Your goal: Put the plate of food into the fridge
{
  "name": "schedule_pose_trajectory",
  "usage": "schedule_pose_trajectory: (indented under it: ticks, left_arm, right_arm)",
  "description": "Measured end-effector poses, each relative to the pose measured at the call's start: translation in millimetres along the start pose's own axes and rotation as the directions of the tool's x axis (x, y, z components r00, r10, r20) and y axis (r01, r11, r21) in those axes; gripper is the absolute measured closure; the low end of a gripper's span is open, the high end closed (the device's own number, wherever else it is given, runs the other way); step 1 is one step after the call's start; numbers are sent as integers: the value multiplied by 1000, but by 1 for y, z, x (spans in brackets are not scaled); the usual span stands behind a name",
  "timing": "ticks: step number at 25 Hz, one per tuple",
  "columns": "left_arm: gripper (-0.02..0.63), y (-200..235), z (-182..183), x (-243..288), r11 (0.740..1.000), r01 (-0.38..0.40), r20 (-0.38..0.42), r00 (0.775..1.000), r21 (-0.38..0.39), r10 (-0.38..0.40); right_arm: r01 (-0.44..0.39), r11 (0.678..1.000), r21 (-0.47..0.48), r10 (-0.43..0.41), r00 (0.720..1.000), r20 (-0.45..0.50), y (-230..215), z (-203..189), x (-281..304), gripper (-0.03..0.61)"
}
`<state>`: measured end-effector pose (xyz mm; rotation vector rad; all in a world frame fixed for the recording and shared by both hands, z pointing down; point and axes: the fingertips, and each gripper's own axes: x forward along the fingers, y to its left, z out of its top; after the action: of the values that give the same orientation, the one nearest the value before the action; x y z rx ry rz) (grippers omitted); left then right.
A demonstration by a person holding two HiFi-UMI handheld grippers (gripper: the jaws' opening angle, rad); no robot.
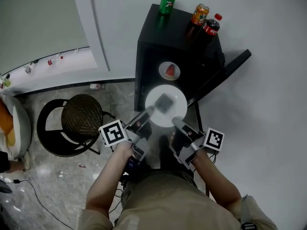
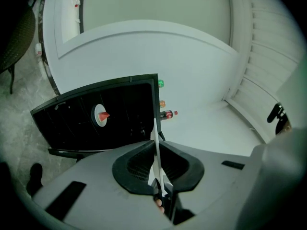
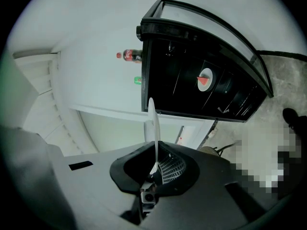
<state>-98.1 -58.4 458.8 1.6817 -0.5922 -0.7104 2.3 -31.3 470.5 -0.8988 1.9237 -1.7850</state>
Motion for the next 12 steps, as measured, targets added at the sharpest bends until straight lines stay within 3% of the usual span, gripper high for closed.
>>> schedule_pose_trajectory:
  ticks: [12]
  left_arm:
    - [594,21,4,28,996,-57,52,997,-72,60]
  right_arm:
    - [10,998,-60,-11,1000,-10,-12,33,6,551]
